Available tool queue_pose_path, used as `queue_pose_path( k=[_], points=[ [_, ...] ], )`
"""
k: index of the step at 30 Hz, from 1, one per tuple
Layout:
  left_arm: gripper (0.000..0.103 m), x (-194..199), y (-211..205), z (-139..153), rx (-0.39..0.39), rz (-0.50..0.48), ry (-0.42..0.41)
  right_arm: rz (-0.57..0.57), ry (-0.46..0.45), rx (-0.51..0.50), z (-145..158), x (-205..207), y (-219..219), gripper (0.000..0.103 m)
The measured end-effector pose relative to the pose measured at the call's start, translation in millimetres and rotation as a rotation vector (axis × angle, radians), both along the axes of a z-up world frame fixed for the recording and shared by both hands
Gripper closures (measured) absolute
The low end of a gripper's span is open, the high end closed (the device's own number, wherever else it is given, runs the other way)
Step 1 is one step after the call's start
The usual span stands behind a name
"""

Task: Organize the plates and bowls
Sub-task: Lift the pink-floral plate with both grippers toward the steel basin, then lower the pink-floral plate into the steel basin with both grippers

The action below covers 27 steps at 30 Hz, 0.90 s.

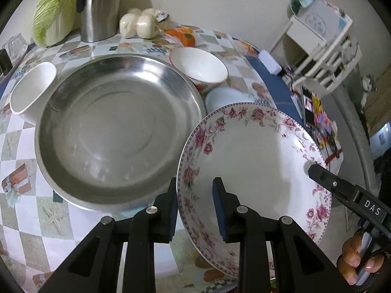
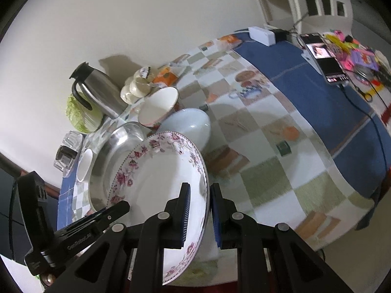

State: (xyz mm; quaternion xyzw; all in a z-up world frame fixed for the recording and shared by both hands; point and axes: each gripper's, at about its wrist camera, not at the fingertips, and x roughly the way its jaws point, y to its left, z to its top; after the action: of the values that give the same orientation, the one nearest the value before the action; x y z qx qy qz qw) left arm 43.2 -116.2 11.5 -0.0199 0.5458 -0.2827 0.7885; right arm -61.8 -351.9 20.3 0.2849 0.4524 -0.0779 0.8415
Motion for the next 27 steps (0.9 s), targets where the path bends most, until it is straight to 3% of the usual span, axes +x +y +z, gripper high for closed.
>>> queue_pose_path(
  k=[17, 27],
  points=[
    [0.075, 71, 73, 3, -0.162, 0.210, 0.034, 0.124, 0.004, 0.005, -2, 87, 52, 0.085],
    [0.075, 102, 114, -13, -0.183, 0.307, 0.063, 0.207, 0.022, 0.004, -13, 132, 90, 0.085]
  ],
)
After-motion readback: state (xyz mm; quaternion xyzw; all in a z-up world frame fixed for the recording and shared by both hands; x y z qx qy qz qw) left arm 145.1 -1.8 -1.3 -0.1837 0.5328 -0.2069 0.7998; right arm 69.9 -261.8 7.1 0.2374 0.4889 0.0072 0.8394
